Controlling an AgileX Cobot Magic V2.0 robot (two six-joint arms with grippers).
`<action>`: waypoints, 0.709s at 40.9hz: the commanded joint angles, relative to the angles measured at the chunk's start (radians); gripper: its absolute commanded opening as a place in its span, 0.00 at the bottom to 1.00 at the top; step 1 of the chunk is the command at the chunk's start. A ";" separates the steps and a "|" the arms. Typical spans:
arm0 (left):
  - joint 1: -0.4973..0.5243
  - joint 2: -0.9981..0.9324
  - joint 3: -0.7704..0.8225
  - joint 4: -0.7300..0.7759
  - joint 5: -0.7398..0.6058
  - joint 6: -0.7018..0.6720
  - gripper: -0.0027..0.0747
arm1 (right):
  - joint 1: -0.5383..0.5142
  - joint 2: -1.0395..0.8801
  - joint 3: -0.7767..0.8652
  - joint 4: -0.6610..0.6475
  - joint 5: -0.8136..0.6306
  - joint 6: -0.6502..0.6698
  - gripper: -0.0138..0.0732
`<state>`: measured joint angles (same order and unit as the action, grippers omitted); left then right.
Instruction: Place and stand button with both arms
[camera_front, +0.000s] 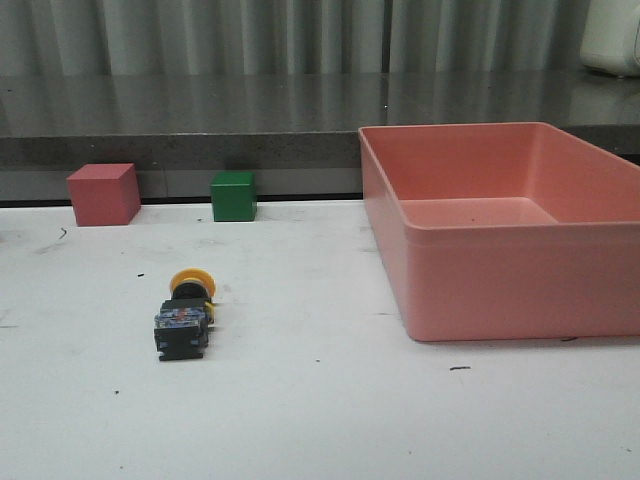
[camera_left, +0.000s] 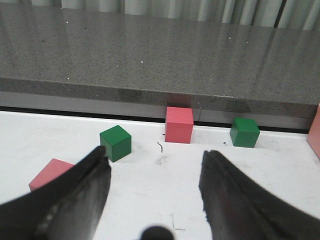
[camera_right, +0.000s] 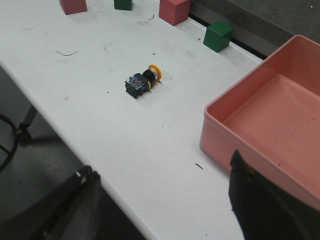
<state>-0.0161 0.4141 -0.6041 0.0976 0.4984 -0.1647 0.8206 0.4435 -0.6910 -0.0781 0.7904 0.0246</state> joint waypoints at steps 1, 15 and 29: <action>-0.006 0.016 -0.027 -0.004 -0.078 -0.004 0.53 | -0.002 -0.001 -0.020 -0.003 -0.078 -0.008 0.79; -0.006 0.016 -0.027 -0.004 -0.078 -0.004 0.53 | -0.002 -0.001 -0.020 0.000 -0.078 -0.006 0.79; -0.006 0.099 -0.072 -0.018 -0.054 -0.004 0.54 | -0.002 -0.001 -0.020 0.000 -0.078 -0.006 0.79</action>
<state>-0.0161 0.4748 -0.6191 0.0858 0.4962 -0.1647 0.8206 0.4391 -0.6871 -0.0777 0.7904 0.0246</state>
